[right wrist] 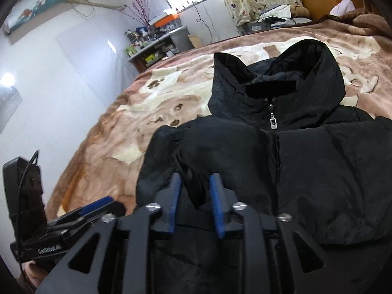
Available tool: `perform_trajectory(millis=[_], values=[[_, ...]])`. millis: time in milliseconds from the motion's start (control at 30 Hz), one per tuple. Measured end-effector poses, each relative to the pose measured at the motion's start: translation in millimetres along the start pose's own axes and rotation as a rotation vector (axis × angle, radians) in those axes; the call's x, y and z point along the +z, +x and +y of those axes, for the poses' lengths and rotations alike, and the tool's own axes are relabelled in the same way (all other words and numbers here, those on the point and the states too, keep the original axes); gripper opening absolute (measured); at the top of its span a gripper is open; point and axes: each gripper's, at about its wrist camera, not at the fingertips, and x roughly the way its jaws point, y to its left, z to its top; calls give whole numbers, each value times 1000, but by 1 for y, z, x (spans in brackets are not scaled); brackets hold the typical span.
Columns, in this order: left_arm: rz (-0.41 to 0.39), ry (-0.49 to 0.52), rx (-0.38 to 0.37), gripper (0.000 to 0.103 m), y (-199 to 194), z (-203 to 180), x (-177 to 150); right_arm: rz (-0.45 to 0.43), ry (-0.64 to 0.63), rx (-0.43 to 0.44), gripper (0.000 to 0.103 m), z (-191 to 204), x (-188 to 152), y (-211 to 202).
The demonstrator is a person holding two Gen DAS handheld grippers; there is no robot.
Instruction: Fold large clothes
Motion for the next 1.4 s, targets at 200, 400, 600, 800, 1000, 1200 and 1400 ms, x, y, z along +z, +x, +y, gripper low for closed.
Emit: perform_trajectory(millis=[200, 400, 600, 800, 1000, 1200, 1400], values=[[1, 46, -14, 85, 16, -28, 20, -41, 104, -14, 47, -31, 11, -39], [82, 83, 11, 85, 59, -48, 26, -97, 124, -224, 47, -84, 17, -86], [150, 49, 9, 85, 93, -54, 22, -96, 66, -534, 47, -131, 15, -108], [197, 63, 79, 63, 111, -61, 14, -29, 169, -628, 53, -178, 1, -104], [148, 174, 148, 13, 105, -83, 15, -19, 209, -586, 53, -181, -5, -97], [18, 188, 145, 9, 65, -84, 26, -33, 152, -545, 53, -165, -2, -101], [58, 147, 196, 10, 69, -61, 22, 0, 104, -551, 53, -154, -2, -84]])
